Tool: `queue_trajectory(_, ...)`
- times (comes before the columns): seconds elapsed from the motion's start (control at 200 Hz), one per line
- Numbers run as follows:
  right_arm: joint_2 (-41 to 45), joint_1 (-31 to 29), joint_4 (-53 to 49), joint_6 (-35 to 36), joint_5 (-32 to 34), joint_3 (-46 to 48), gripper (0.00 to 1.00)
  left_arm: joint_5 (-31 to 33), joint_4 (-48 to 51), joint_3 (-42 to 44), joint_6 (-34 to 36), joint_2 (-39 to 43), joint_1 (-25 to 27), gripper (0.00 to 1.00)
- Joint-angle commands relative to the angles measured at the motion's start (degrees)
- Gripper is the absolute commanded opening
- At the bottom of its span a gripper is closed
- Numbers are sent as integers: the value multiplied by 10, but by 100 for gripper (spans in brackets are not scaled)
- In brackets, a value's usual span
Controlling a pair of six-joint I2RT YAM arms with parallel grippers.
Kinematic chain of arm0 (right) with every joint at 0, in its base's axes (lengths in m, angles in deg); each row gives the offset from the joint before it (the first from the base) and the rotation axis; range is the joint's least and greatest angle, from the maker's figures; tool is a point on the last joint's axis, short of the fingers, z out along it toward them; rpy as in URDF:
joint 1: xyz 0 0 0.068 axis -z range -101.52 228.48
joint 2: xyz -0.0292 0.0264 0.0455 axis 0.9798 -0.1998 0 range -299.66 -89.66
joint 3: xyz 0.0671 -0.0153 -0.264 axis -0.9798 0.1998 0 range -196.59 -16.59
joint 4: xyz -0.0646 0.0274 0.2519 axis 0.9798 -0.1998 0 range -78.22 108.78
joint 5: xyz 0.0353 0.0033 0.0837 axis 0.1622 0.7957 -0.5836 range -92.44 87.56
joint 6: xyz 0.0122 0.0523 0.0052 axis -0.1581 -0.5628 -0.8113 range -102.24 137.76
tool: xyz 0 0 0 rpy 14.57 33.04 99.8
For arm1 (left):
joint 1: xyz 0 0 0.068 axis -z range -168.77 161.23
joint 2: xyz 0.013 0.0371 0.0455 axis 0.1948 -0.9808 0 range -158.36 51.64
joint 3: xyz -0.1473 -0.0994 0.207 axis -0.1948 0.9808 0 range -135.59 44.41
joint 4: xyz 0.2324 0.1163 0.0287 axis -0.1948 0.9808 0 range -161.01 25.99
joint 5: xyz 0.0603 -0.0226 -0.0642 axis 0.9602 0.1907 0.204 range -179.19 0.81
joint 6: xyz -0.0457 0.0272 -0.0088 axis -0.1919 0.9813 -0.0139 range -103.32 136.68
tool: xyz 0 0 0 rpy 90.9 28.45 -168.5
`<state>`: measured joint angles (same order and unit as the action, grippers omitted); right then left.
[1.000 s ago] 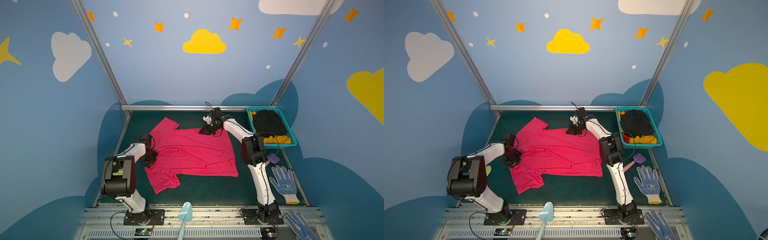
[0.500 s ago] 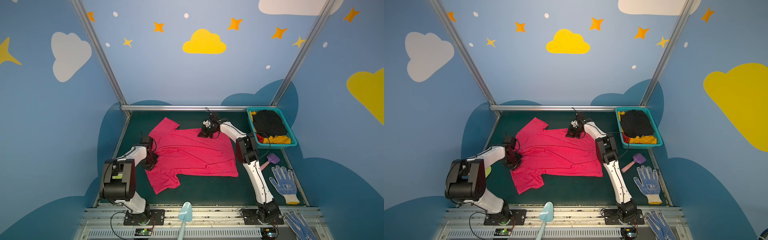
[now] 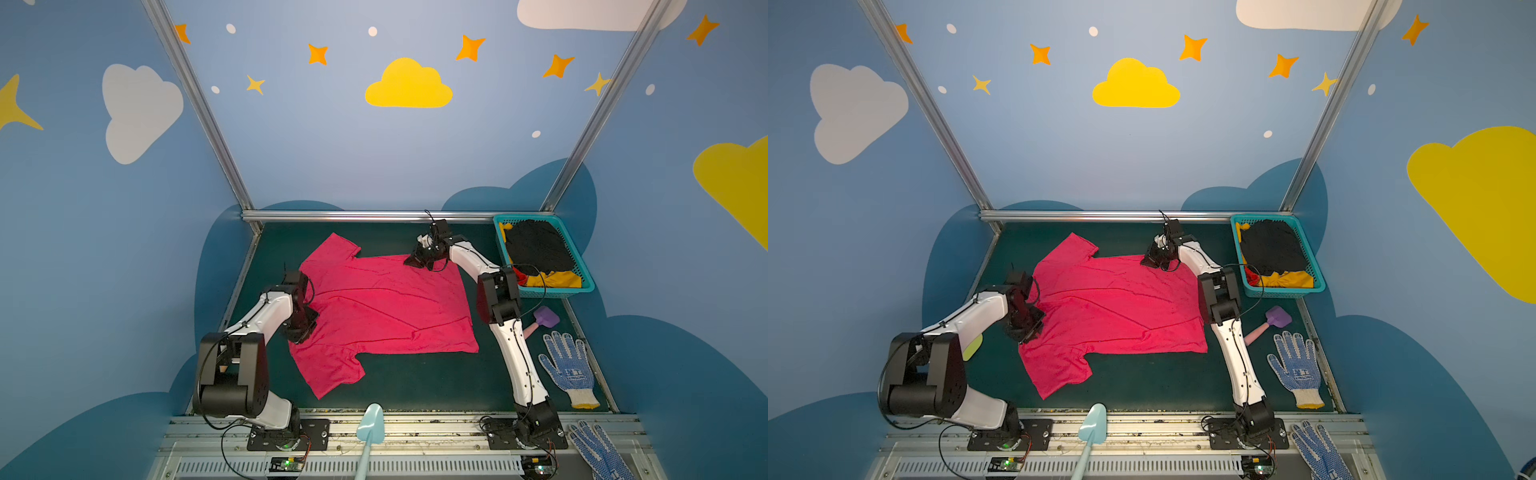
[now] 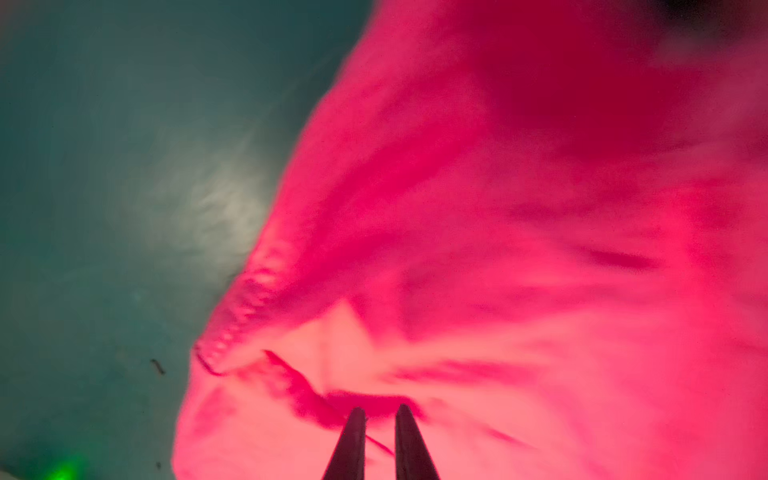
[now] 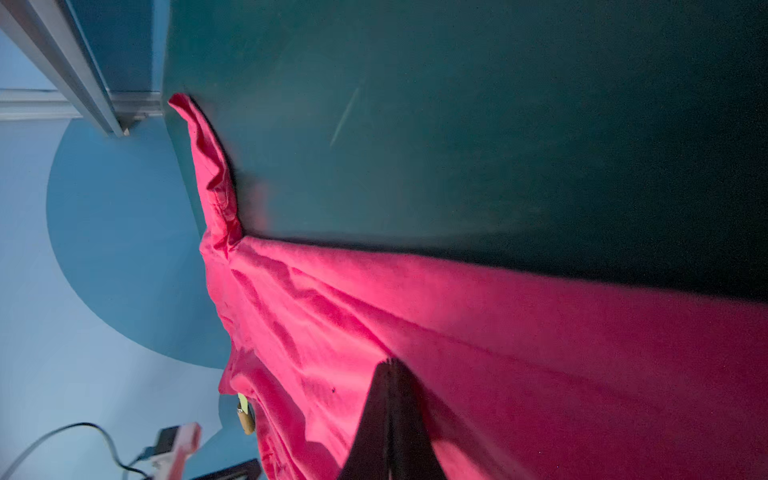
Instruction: Fold and stack the t-shirts
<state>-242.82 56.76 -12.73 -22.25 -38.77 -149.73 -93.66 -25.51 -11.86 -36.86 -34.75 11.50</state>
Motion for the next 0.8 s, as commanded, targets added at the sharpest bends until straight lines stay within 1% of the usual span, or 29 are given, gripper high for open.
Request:
queue_trajectory(0.0,74,-21,-22,62,-14,11,9,22,13,-100,33,-20,-5,20)
queue_trajectory(0.085,130,-39,-24,95,-20,50,13,26,20,-177,57,-78,-18,20)
queue_trajectory(0.16,176,-62,-30,127,-22,88,16,16,20,-234,79,-142,-29,20)
queue_trajectory(0.27,227,-88,-50,163,-5,141,18,5,36,-327,105,-239,-41,19)
queue_trajectory(0.36,262,-101,-56,177,13,188,18,12,42,-380,118,-298,-43,18)
queue_trajectory(0.521,316,-107,-63,190,57,261,18,28,64,-463,135,-386,-45,19)
queue_trajectory(0.641,347,-105,-72,200,87,299,19,14,73,-517,142,-446,-46,19)
queue_trajectory(0.796,375,-97,-78,206,109,337,20,-3,85,-588,145,-511,-46,19)
